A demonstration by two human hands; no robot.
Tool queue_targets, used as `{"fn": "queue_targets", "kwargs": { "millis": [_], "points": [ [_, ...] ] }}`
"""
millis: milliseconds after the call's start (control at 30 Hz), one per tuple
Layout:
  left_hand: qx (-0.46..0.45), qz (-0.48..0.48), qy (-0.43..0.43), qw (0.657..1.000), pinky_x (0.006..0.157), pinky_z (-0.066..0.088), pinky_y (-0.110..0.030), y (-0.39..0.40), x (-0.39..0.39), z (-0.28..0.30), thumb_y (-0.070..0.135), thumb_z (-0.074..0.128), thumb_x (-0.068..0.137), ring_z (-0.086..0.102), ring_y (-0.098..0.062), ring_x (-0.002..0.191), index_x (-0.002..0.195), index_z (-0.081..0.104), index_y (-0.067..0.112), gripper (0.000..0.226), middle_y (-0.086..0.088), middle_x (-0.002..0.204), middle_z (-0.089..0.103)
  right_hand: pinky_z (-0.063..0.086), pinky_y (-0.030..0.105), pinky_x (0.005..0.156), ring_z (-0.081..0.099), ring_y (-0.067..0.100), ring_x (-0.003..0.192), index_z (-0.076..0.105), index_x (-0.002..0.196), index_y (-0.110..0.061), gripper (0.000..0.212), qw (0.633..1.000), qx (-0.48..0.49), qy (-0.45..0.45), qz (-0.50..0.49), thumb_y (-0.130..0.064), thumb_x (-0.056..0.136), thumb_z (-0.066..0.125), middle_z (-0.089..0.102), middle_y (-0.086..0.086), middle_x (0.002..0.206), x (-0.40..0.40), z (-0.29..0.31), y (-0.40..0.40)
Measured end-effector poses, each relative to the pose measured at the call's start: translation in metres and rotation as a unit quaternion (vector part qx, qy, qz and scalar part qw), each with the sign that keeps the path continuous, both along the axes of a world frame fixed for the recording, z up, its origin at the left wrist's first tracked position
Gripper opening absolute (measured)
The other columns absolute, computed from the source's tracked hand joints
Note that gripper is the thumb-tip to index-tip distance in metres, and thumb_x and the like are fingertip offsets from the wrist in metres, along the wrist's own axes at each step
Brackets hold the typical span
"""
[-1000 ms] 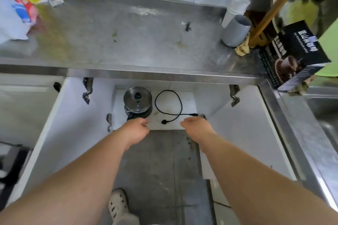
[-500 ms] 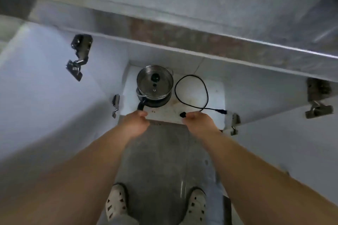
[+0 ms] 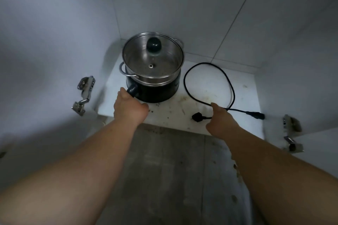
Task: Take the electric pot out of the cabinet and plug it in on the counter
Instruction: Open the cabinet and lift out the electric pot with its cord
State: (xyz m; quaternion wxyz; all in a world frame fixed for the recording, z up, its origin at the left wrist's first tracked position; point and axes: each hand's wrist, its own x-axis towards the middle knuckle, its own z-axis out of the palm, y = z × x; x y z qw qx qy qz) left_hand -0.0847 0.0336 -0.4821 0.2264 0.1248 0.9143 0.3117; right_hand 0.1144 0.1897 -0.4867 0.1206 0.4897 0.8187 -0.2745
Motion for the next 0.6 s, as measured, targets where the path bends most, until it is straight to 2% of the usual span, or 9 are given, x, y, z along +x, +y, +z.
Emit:
{"fn": "queue_targets", "kwargs": {
  "millis": [100, 233, 333, 400, 500, 600],
  "points": [
    [0.053, 0.022, 0.016, 0.998, 0.086, 0.05, -0.047, 0.009, -0.014, -0.028, 0.018, 0.057, 0.072, 0.054, -0.036, 0.104, 0.117, 0.042, 0.011, 0.048, -0.013, 0.117, 0.053, 0.031, 0.051, 0.108, 0.023, 0.026, 0.138, 0.008, 0.148, -0.02, 0.082, 0.995, 0.057, -0.075, 0.023, -0.014, 0.081, 0.055, 0.024, 0.005, 0.151, 0.001, -0.033, 0.021],
    [0.083, 0.041, 0.033, 0.995, 0.07, 0.046, -0.038, 0.011, -0.025, -0.043, 0.018, 0.053, 0.08, 0.056, -0.035, 0.091, 0.1, 0.043, 0.016, 0.023, -0.012, 0.101, 0.056, 0.014, 0.057, 0.113, -0.005, 0.023, 0.145, -0.005, 0.148, -0.026, 0.088, 0.982, 0.106, -0.143, 0.061, -0.014, 0.081, 0.051, -0.003, -0.002, 0.159, 0.005, -0.057, 0.037],
    [0.093, 0.045, 0.038, 0.994, 0.072, 0.049, -0.041, 0.011, -0.023, -0.047, 0.016, 0.05, 0.082, 0.056, -0.036, 0.089, 0.095, 0.039, 0.017, 0.017, -0.01, 0.093, 0.053, 0.005, 0.06, 0.113, -0.01, 0.022, 0.145, -0.008, 0.147, -0.026, 0.087, 0.972, 0.127, -0.181, 0.083, -0.014, 0.082, 0.048, -0.007, -0.002, 0.159, 0.008, -0.068, 0.047],
    [0.093, 0.044, 0.048, 0.994, 0.076, 0.051, -0.045, 0.012, -0.021, -0.048, 0.013, 0.049, 0.082, 0.056, -0.037, 0.091, 0.095, 0.038, 0.016, 0.017, -0.013, 0.096, 0.054, 0.002, 0.061, 0.112, -0.003, 0.022, 0.145, 0.001, 0.148, -0.024, 0.082, 0.965, 0.147, -0.193, 0.096, -0.015, 0.082, 0.048, 0.009, 0.002, 0.158, 0.008, -0.072, 0.05],
    [0.093, 0.042, 0.064, 0.993, 0.08, 0.051, -0.05, 0.013, -0.018, -0.049, 0.011, 0.048, 0.082, 0.055, -0.039, 0.093, 0.095, 0.038, 0.015, 0.017, -0.018, 0.102, 0.056, 0.004, 0.06, 0.112, 0.032, 0.025, 0.132, 0.032, 0.137, -0.02, 0.059, 0.947, 0.23, -0.191, 0.121, -0.014, 0.08, 0.045, 0.048, 0.007, 0.132, 0.007, -0.079, 0.048],
    [0.103, 0.044, 0.065, 0.992, 0.08, 0.051, -0.049, 0.013, -0.016, -0.049, 0.011, 0.049, 0.082, 0.056, -0.039, 0.092, 0.094, 0.037, 0.015, 0.017, -0.018, 0.1, 0.056, 0.015, 0.056, 0.111, 0.051, 0.025, 0.109, 0.049, 0.117, -0.019, 0.036, 0.935, 0.267, -0.181, 0.144, -0.013, 0.082, 0.041, 0.058, 0.003, 0.109, 0.008, -0.084, 0.042]
  ]
}}
